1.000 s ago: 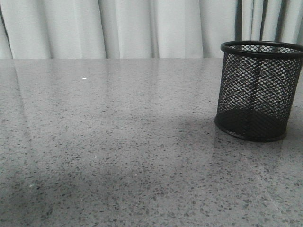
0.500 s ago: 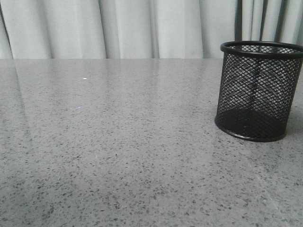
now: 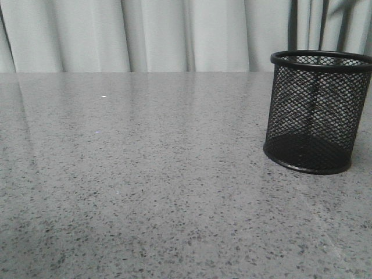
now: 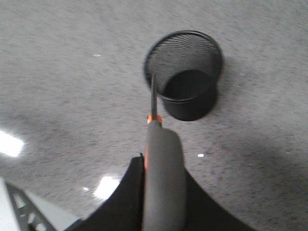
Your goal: Put scissors into bucket
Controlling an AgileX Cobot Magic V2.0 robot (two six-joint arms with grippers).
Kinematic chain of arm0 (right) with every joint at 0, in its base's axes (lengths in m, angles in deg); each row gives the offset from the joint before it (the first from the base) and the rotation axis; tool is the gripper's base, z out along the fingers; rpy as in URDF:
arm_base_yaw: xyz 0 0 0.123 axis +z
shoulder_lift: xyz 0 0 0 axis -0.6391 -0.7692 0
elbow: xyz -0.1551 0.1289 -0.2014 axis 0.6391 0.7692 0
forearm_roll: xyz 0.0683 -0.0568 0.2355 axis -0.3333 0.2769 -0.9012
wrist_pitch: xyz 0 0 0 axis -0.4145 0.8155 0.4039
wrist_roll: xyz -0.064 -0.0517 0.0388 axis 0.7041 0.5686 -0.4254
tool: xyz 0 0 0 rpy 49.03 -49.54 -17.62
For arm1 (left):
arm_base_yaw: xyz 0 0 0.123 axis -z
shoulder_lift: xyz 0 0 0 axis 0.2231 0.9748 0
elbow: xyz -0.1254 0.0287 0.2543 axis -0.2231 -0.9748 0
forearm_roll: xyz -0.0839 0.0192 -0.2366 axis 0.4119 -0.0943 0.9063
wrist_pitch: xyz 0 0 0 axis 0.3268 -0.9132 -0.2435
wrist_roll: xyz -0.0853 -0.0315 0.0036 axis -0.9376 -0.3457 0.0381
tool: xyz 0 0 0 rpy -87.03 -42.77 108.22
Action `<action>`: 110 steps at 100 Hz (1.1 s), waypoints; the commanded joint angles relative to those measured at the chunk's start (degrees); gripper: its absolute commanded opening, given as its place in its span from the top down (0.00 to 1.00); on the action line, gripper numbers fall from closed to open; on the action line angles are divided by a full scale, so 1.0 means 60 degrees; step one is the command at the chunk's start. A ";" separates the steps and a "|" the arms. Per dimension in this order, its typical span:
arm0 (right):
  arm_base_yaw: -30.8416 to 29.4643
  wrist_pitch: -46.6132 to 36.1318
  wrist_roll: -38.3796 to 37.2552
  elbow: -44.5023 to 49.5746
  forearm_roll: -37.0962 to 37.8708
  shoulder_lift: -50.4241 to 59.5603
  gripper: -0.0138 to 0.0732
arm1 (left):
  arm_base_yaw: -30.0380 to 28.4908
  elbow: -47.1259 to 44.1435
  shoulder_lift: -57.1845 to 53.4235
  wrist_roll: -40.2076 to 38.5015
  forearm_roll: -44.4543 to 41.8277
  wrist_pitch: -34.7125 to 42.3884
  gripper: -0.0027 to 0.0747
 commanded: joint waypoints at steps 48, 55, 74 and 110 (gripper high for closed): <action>0.0005 0.0256 0.0148 -0.1941 0.0697 -0.4376 0.85 | 0.0054 0.0178 0.0007 -0.0131 0.1116 0.0922 0.99; 0.0005 0.0256 0.0148 -0.2134 0.0697 -0.4692 0.72 | 0.0054 0.0178 0.0007 -0.0131 0.1190 0.0922 0.99; 0.0005 0.0201 0.0148 -0.2591 0.0999 -0.4860 0.29 | 0.0054 0.0178 0.0007 -0.0175 0.1276 0.0931 0.99; 0.0005 -0.0036 0.0518 -0.4399 0.1157 -0.3369 0.85 | 0.0054 -0.3035 -0.1562 -0.5284 -0.0311 0.8683 0.99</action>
